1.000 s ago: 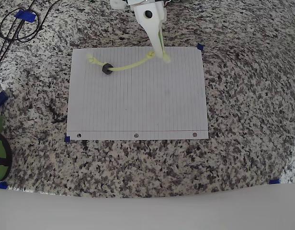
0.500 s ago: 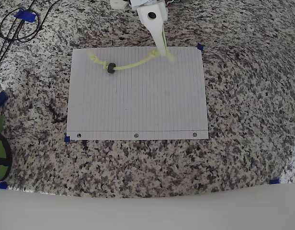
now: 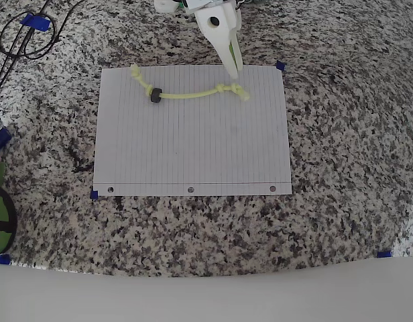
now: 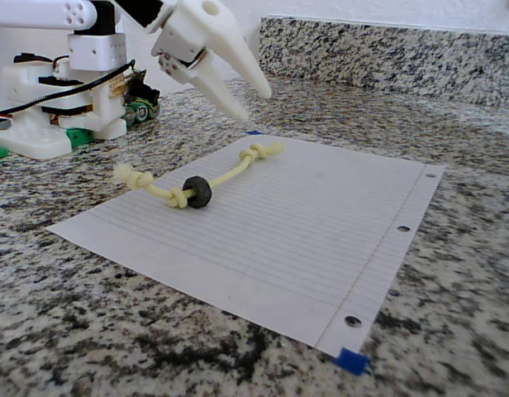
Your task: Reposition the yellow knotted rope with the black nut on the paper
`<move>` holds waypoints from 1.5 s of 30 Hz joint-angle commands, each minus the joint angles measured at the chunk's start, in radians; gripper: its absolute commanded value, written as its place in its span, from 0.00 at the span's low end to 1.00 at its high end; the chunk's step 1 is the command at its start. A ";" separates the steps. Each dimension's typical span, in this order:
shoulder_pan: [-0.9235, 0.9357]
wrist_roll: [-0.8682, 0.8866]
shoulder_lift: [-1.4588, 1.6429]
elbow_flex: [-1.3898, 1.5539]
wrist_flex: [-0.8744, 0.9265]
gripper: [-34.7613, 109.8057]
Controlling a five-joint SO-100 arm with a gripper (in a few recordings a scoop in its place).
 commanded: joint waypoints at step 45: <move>0.729 -2.045 -0.936 -0.417 0.074 0.24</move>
